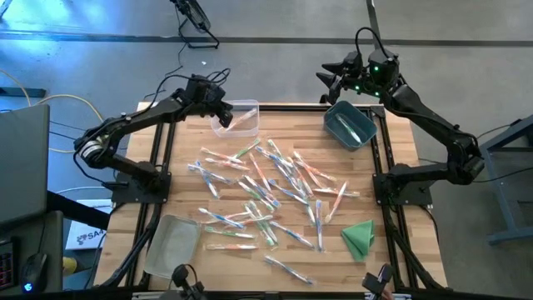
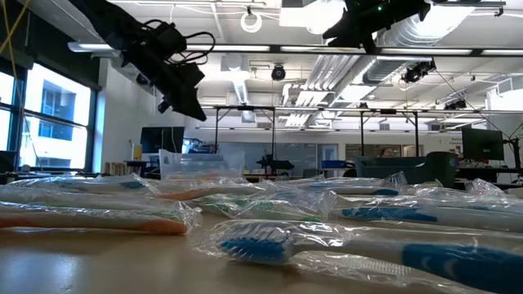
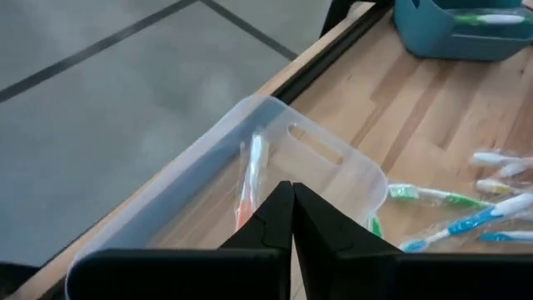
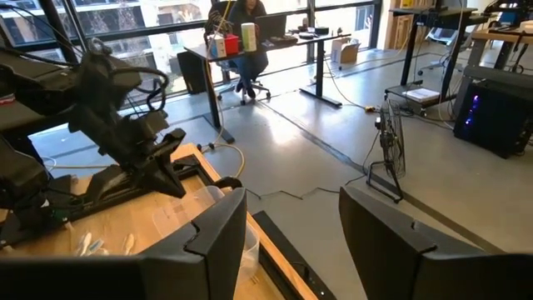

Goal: Pick & Place Toothbrushes
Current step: Put the orange toothbrush into the transparent bin

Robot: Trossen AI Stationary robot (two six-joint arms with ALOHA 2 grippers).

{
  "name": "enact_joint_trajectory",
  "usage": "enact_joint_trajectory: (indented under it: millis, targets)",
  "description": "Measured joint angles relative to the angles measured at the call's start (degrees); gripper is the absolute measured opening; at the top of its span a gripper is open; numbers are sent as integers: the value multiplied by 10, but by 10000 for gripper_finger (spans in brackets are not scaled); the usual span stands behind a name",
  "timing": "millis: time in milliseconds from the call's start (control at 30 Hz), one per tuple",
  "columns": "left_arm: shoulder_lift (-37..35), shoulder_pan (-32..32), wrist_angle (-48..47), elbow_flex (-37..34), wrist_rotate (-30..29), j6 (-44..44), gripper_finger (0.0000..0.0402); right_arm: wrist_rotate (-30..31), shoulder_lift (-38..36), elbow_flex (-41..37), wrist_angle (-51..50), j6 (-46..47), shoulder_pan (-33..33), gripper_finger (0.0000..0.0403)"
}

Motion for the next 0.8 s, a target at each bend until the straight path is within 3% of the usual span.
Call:
enact_joint_trajectory:
  millis: [333,800]
  targets:
    - [-96,0,118,-97,0,-5,3,1,0,0,8,9,0,185]
    - [-219,0,74,-128,-2,30,3,0,0,0,8,5,2,185]
